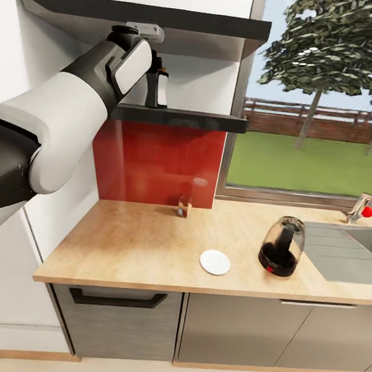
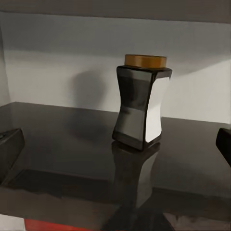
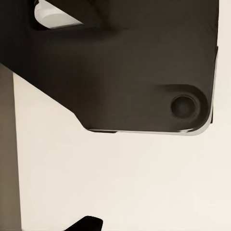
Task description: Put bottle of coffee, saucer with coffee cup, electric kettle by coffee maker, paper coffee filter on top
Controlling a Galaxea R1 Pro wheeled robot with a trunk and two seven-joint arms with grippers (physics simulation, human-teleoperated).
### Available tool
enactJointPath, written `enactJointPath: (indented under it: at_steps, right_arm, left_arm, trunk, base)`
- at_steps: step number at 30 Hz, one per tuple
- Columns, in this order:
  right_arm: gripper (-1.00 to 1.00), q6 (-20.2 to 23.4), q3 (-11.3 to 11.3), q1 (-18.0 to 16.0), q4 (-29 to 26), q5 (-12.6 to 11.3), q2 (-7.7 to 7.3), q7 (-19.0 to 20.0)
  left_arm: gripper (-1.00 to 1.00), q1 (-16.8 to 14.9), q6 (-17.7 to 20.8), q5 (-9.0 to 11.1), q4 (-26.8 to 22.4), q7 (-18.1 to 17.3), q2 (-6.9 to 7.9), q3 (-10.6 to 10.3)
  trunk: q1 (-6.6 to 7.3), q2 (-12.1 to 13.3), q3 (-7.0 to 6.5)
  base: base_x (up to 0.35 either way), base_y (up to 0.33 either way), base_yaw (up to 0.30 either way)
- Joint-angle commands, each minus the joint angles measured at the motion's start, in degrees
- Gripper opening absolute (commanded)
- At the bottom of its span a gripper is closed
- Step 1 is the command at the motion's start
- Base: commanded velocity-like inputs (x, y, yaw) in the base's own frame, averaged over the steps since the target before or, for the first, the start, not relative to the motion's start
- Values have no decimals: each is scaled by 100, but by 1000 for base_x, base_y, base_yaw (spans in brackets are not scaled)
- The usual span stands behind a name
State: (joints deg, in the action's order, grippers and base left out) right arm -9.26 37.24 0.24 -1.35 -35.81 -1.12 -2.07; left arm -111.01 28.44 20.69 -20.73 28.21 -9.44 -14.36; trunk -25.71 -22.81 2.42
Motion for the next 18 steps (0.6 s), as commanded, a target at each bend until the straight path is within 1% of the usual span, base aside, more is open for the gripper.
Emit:
enactJointPath:
  at_steps: [1,4,11,18]
  right_arm:
    - [100,-6,48,2,-14,-42,-3,-22]
    - [100,-6,46,2,-14,-31,-2,-22]
    - [100,-6,47,2,-14,-31,-2,-22]
    - [100,-6,39,2,-14,-32,3,-22]
  left_arm:
    - [100,3,21,57,-4,44,4,-47]
    - [100,108,10,58,-9,44,4,-43]
    - [100,156,-4,59,-10,44,4,-41]
    - [100,176,-9,54,8,36,10,-39]
  trunk:
    - [-7,-11,11]
    - [-7,-11,11]
    - [-7,-11,11]
    - [-7,-11,11]
  base:
    - [331,0,0]
    - [255,0,0]
    - [66,-15,0]
    - [277,-46,0]
